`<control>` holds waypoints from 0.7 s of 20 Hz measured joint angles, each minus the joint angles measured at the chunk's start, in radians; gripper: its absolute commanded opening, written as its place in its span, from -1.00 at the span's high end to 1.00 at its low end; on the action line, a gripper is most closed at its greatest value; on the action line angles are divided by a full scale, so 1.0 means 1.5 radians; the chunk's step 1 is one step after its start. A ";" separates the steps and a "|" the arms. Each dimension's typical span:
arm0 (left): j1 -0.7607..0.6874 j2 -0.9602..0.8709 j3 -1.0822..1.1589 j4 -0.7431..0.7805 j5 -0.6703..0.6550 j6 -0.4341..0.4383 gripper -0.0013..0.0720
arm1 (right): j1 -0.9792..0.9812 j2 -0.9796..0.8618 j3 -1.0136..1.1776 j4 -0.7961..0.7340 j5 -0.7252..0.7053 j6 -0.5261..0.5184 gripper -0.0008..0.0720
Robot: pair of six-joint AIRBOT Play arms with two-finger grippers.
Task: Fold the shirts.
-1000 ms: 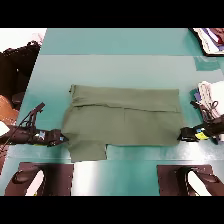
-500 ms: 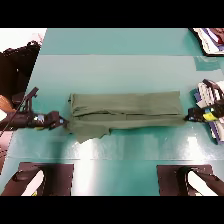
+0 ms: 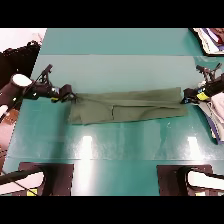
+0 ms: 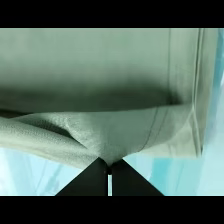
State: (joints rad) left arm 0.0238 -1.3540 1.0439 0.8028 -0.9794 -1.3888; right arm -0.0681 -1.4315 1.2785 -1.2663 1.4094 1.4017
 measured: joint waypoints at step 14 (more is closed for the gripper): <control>-0.020 -0.066 0.157 0.018 -0.009 0.003 0.87 | -0.092 -0.126 0.138 0.123 0.030 -0.085 -0.63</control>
State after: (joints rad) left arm -0.0055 -1.4528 1.2789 0.8295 -0.9932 -1.3849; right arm -0.2054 -1.6207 1.4860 -1.0813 1.4540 1.2739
